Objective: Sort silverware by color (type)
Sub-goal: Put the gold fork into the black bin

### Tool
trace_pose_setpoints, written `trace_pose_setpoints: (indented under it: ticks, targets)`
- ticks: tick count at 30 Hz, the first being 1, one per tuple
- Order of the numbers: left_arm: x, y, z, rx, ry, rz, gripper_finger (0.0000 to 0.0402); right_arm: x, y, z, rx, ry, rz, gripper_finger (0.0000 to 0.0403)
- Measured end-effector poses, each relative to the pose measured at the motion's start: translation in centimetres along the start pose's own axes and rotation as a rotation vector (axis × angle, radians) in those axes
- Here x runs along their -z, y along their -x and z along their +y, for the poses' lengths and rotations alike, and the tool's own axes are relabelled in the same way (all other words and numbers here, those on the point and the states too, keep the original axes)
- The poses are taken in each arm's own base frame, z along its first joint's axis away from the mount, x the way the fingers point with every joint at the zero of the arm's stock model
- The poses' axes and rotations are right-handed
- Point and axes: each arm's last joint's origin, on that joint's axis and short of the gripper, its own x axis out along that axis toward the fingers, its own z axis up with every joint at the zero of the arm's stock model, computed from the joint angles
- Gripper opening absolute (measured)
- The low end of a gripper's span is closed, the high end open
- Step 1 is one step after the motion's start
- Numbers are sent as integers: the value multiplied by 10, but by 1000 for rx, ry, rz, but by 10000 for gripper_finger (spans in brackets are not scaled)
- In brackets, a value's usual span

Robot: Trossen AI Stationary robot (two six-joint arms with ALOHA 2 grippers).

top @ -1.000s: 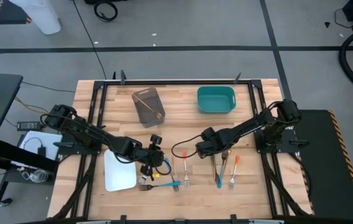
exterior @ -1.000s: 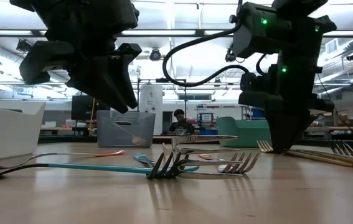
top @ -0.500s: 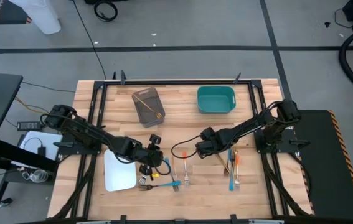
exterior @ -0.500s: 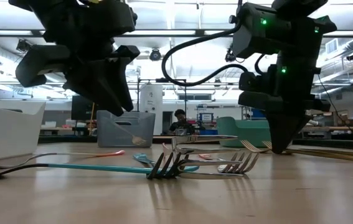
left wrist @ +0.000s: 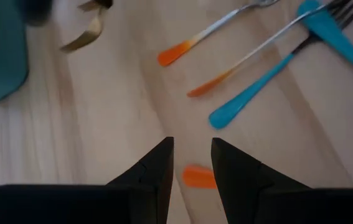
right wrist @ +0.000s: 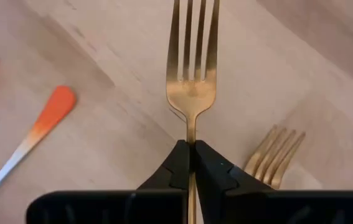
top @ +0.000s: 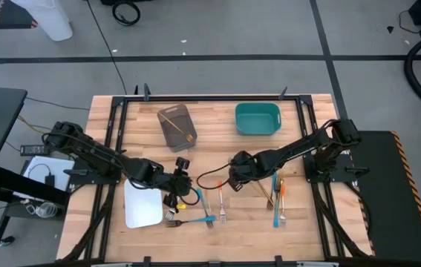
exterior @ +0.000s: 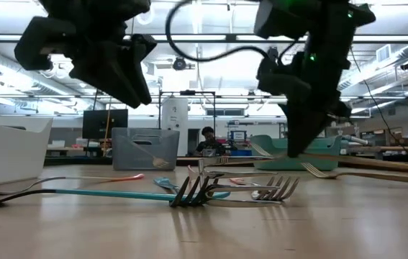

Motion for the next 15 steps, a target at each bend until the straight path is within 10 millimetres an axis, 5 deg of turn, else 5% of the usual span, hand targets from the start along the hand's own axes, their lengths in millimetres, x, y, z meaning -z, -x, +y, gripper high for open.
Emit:
trace_pose_setpoints:
  ticks: [15]
  targets:
    - [-4, -2, -4, 172, 127, -59, 116, -32, -3, 6, -174, 258, -118, 16]
